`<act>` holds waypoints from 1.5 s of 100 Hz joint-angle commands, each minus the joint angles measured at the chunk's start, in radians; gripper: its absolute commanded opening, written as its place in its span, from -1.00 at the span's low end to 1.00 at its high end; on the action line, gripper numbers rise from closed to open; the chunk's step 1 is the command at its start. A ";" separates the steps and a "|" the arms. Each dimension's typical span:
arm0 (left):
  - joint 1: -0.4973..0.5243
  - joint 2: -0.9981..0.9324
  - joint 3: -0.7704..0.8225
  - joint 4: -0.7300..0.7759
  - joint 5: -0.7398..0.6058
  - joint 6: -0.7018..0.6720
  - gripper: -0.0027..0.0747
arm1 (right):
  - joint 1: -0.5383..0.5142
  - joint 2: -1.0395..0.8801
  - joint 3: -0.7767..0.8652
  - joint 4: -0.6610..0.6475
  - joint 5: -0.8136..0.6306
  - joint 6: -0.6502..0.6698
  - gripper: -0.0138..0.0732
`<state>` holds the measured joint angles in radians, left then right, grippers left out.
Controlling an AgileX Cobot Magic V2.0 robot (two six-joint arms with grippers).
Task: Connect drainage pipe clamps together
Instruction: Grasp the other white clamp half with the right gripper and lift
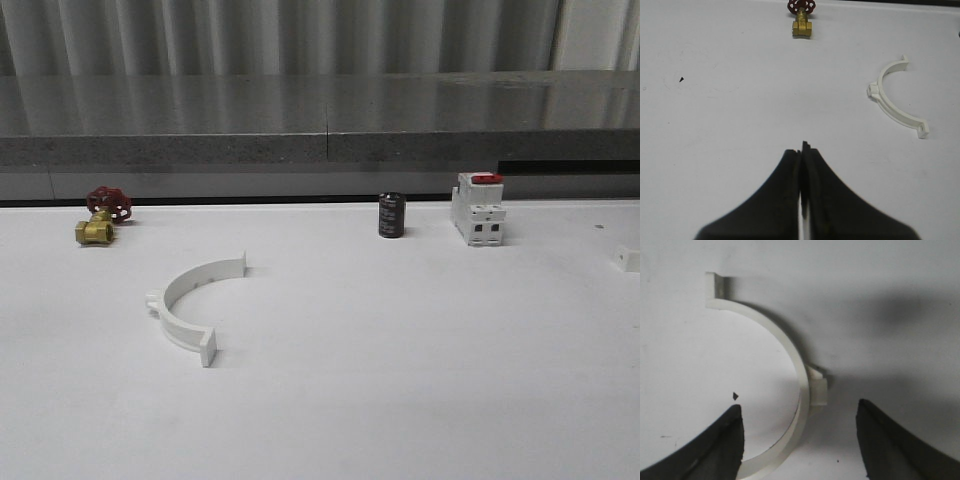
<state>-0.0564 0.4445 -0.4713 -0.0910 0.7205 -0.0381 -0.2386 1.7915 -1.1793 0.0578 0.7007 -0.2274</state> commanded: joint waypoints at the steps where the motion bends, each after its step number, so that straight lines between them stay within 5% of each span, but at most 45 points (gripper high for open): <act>1: 0.001 0.005 -0.026 -0.005 -0.067 0.000 -0.98 | -0.012 -0.024 -0.030 0.005 -0.049 -0.020 0.44; 84: 0.001 0.005 -0.026 -0.005 -0.067 0.000 -0.98 | -0.016 0.075 -0.031 0.007 -0.079 -0.031 0.42; 117: 0.001 0.005 -0.026 -0.005 -0.067 0.000 -0.98 | -0.016 0.076 -0.031 0.008 -0.075 -0.028 -0.50; 150: 0.001 0.005 -0.026 -0.005 -0.067 0.000 -0.98 | -0.016 0.076 -0.032 0.008 -0.034 -0.031 -0.62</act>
<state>-0.0564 0.4445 -0.4713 -0.0910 0.7205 -0.0369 -0.2483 1.9092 -1.1837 0.0592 0.6539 -0.2493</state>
